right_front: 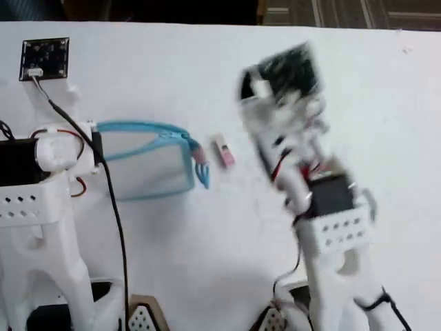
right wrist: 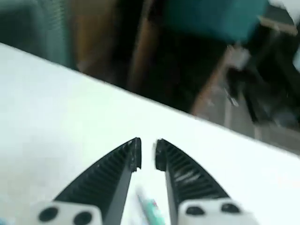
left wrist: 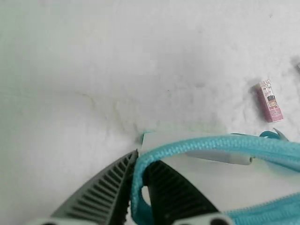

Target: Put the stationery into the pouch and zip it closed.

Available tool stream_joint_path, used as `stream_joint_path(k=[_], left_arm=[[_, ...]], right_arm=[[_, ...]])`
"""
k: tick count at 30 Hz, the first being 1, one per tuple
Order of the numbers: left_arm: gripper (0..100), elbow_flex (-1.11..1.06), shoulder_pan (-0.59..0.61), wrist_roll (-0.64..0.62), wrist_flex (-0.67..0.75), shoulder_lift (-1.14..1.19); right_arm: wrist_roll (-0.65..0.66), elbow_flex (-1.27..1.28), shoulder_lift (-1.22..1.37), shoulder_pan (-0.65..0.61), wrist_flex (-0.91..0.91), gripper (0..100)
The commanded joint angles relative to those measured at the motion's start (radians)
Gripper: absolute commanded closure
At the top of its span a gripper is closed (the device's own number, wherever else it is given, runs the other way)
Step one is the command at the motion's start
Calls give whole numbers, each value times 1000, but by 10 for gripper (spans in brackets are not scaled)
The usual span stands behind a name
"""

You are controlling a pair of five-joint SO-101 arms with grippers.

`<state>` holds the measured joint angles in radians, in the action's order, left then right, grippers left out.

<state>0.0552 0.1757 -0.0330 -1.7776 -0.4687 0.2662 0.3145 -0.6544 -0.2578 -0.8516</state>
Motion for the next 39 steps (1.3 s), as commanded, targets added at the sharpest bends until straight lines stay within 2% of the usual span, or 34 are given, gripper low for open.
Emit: stream_joint_path(k=[1,4,7,12,18,25,36,39], left_arm=[[977,12,7,-3,0,12],[977,11,8,-3,0,12],[977,9,8,-3,0,12],[977,5,8,-3,0,12],[977,5,8,-3,0,15],[977,6,8,-2,0,12],[977,5,8,-2,0,13],[977,5,8,-2,0,12]], right_arm=[[127,-150,134,90,-196,912],[284,-195,255,160,-236,937],[311,-199,383,166,-231,978],[586,-206,627,153,-343,878],[753,-216,843,154,-349,816],[767,-506,1161,203,-387,816],[776,-1180,1656,205,-839,819],[827,-1286,1725,205,-920,830]])
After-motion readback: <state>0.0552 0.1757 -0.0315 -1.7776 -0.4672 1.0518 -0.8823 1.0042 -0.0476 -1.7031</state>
